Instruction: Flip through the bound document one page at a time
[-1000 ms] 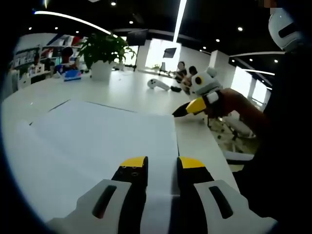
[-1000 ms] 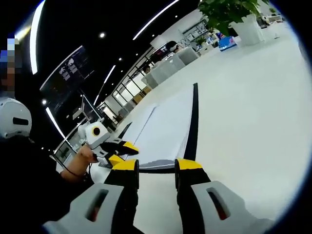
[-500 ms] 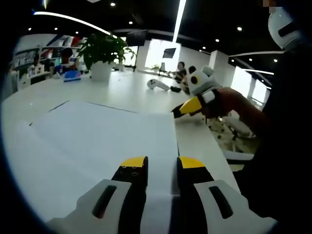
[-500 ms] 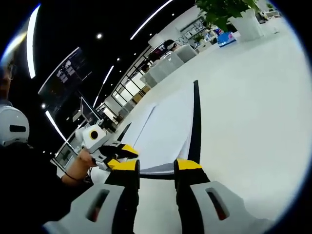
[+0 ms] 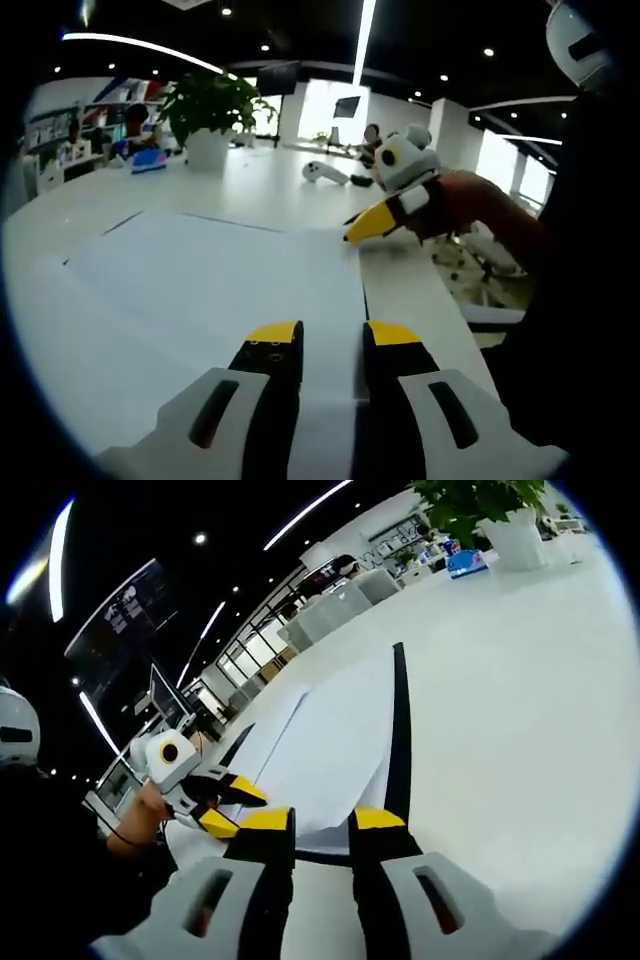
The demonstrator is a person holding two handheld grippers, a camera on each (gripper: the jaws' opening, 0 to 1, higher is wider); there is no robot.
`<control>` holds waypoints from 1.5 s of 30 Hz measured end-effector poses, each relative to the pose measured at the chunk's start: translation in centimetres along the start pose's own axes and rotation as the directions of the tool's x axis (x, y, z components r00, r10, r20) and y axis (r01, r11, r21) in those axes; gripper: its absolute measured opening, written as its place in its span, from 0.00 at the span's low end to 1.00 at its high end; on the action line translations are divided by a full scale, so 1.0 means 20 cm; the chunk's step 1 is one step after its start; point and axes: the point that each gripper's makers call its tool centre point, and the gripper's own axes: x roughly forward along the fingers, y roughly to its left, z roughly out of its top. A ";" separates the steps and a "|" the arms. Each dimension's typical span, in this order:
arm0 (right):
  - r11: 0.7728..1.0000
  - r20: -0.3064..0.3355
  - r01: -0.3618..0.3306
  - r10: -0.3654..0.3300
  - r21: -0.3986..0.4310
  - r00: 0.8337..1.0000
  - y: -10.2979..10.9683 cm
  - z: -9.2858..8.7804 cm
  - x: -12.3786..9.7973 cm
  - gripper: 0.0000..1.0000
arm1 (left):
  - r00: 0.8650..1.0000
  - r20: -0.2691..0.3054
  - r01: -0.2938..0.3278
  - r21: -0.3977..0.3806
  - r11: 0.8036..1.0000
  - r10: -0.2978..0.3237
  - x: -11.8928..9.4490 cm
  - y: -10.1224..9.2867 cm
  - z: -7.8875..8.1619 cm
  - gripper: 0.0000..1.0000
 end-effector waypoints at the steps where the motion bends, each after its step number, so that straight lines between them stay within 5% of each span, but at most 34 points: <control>1: 1.000 -0.002 0.004 -0.004 -0.004 1.000 0.00 0.00 0.00 0.21 | 1.000 0.000 0.000 0.000 1.000 0.000 0.00 0.00 0.00 0.26; 14: 0.997 -0.013 0.051 -0.052 -0.061 0.999 0.00 0.00 0.04 0.18 | 1.000 -0.004 -0.003 -0.001 1.000 0.003 0.00 0.00 0.00 0.25; 20: 0.999 -0.002 0.036 -0.036 -0.019 0.999 0.03 0.00 0.05 0.23 | 1.000 -0.002 -0.020 -0.003 1.000 0.020 0.00 0.02 -0.01 0.22; 45: 0.996 -0.003 0.082 -0.082 0.023 0.997 -0.03 0.02 0.09 0.09 | 1.000 0.013 -0.022 -0.006 1.000 0.022 0.00 0.02 0.00 0.23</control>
